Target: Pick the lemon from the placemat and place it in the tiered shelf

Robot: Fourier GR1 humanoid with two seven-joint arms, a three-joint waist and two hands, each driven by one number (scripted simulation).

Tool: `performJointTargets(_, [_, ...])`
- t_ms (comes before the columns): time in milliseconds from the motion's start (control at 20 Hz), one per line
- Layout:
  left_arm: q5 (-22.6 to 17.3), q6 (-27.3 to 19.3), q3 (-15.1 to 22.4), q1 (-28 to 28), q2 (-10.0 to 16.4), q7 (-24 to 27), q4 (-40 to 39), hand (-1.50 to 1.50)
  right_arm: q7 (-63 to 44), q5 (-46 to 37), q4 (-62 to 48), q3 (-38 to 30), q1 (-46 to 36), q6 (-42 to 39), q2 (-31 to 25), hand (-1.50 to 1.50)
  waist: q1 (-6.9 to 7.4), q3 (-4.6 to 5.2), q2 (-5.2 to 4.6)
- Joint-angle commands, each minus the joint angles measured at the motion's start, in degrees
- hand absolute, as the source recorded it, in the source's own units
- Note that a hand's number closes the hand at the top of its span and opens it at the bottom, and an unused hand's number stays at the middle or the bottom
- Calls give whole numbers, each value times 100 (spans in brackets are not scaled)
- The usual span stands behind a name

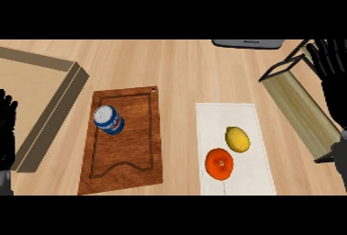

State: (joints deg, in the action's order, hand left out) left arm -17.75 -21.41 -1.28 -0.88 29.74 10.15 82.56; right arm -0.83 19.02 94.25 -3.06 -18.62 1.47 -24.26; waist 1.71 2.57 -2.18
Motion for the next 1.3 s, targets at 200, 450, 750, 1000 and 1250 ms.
performJointTargets(200, [-59,773,540,71,132,-816,-211,0,172,-1915,-518,1556,-151,1309,1139,150,-60,-254,189])
performJointTargets(450, [-178,982,712,350,34,-905,-213,0,-352,-3747,-1154,1119,628,3291,595,150,-351,-218,189])
performJointTargets(750, [-181,1209,698,219,41,-1033,-378,0,-1559,-5561,-1116,2847,884,4466,2317,-150,-216,-240,240])
performJointTargets(1000, [-203,1321,693,405,111,-1033,-257,0,-3150,-7331,-1597,2693,822,4027,1985,-150,-294,-210,281])
performJointTargets(1250, [-235,1275,637,487,49,-1054,-293,0,-4748,-8370,-1254,2801,660,2323,1927,-150,-348,-198,306])
